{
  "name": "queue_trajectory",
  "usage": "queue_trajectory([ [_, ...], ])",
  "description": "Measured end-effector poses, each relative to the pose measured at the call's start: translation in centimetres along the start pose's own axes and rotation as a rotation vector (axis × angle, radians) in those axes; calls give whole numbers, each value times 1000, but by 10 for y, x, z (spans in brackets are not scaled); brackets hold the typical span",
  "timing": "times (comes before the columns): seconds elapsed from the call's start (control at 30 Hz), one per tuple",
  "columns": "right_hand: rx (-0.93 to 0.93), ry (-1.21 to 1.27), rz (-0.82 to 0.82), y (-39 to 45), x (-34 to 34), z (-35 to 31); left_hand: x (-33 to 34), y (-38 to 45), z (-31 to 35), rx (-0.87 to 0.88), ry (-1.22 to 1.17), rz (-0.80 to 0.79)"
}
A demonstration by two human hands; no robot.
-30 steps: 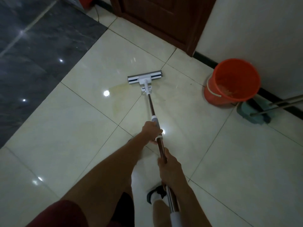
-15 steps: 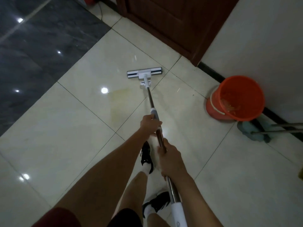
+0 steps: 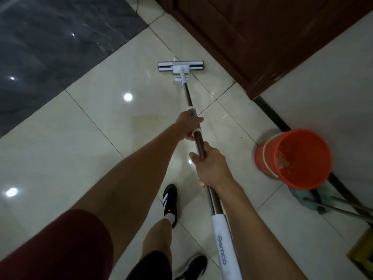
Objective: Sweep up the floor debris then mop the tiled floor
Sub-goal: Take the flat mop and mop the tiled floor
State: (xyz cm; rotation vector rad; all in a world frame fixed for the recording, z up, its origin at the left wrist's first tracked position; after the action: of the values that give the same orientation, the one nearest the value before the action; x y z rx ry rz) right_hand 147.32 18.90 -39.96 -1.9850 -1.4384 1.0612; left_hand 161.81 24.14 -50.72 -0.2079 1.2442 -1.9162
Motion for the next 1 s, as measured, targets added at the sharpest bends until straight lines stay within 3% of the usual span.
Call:
queue_trajectory([
  [0.4, 5, -79, -226, -60, -39, 67, 63, -67, -44, -102, -106, 67],
  [0.7, 14, -252, -435, -136, -99, 168, 164, -162, -119, -184, -246, 153],
  [1.0, -6, -415, -540, -210, -80, 245, 204, -241, -217, -261, -394, 195],
])
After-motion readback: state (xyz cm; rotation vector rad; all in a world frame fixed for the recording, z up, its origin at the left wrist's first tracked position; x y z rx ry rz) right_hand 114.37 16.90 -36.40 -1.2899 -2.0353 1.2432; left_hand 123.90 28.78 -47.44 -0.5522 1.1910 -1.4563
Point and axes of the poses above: each hand's wrist, its own y-axis towards the middle knuckle, its own x-axis out of the palm, z = x × y, the point moved 8 cm from there along y, towards the middle knuckle, and after that the axes turned 11 degrees about y, right-handed, at the moved point
